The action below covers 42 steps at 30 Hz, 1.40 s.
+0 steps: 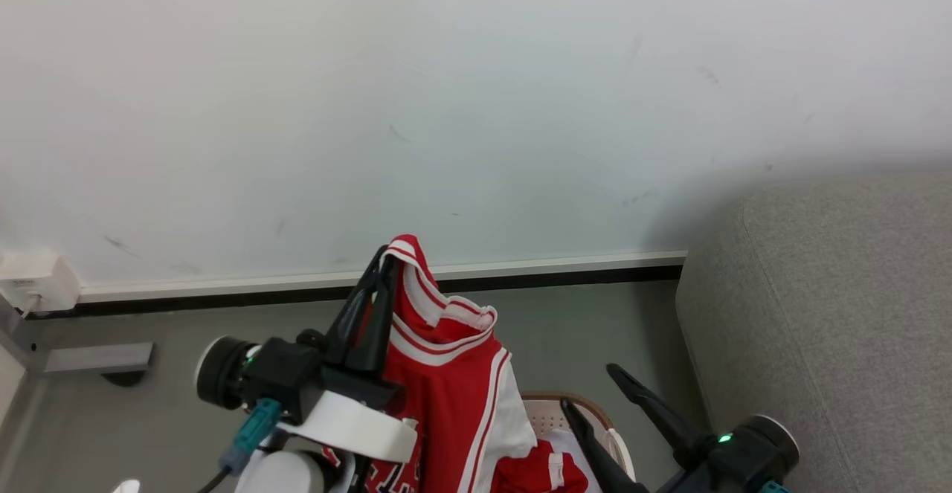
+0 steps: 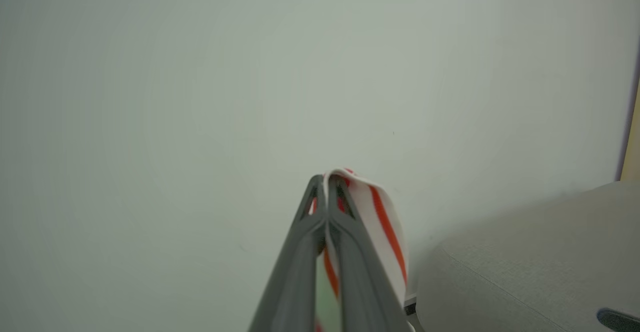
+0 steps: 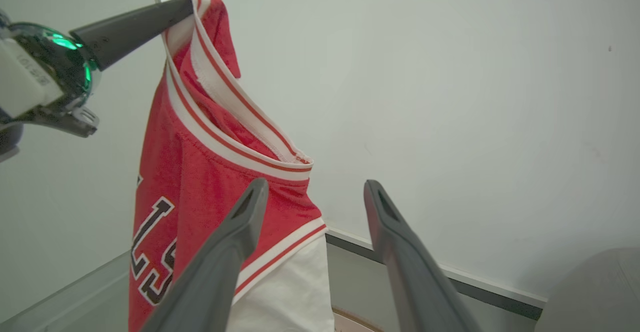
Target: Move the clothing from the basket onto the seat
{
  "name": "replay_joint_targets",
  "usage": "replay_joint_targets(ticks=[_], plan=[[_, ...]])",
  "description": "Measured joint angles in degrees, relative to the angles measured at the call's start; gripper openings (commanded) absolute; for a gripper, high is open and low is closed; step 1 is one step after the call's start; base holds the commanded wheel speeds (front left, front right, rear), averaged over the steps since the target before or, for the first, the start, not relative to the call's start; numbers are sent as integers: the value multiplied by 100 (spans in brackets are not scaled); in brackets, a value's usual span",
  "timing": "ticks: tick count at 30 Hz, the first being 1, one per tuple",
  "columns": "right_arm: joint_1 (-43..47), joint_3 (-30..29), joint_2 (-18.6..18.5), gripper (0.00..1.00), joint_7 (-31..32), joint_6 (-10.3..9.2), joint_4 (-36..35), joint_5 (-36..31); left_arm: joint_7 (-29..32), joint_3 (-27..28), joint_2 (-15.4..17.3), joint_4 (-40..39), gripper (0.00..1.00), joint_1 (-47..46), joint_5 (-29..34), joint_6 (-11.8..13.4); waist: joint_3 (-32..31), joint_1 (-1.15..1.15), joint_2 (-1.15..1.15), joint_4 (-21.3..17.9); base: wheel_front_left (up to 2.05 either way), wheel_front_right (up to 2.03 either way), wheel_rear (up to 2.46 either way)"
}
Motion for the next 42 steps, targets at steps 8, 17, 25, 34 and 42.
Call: replay_joint_targets(ticks=[8, 17, 25, 34, 42], plan=[[-1159, 1346, -740, 100, 430, 0, -308, 348, 308, -339, 69, -75, 0, -21, -71, -318, -28, 1, 1, 55, 0, 0, 0], [-2153, 2228, -876, 100, 425, 0, 294, 486, 558, -853, 12, -320, 0, 4, -137, -493, 0, 1, 0, 162, 0, 0, 0], [-2494, 3210, -715, 100, 669, 0, 737, 1254, 679, -1151, -14, -479, 0, 3, -275, -593, 16, 1, 0, 198, 0, 0, 0], [-2554, 3262, -489, 0, 231, 0, 1167, 2150, 757, -1277, -45, -546, 1, 11, -430, -600, 6, 1, 0, 183, 0, 0, 0], [-2544, 2777, -793, 0, -2, 0, 1100, 2670, 728, -1220, 92, -257, 100, 46, -388, -438, 67, 1, 1, -25, 0, 0, 0]])
